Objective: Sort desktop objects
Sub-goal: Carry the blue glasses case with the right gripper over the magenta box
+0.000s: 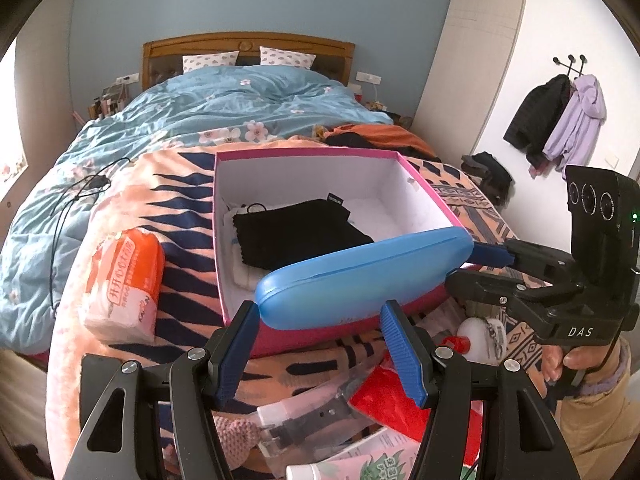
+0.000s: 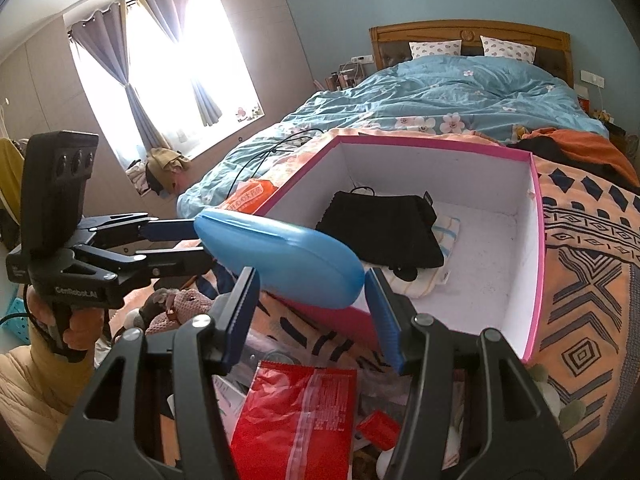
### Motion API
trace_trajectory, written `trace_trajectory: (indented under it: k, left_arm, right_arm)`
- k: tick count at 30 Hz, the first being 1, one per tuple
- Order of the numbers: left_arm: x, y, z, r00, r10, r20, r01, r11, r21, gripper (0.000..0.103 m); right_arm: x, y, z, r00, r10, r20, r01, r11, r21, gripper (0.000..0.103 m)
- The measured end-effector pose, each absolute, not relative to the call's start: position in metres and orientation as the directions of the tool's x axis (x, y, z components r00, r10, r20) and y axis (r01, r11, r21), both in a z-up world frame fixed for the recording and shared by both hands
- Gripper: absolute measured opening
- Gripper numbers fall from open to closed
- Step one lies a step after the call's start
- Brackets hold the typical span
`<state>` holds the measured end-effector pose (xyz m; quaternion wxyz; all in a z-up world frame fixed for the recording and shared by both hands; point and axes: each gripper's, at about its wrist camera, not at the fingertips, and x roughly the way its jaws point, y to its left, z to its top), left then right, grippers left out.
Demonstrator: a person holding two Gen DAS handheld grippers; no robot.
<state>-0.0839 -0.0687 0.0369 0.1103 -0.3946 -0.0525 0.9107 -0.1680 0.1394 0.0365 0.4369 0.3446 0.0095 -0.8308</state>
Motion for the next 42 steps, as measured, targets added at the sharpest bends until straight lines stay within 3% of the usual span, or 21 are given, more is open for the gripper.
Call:
trace_trajectory:
  k: [42]
  left_arm:
    - [-0.138, -0.069, 0.008, -0.569, 0.161, -0.806, -0.106, -0.987, -0.123, 0.063]
  right_arm:
    - [-0.227, 0.119, -0.004, -0.269, -0.679, -0.683, 0.686, -0.633, 0.358, 0.057]
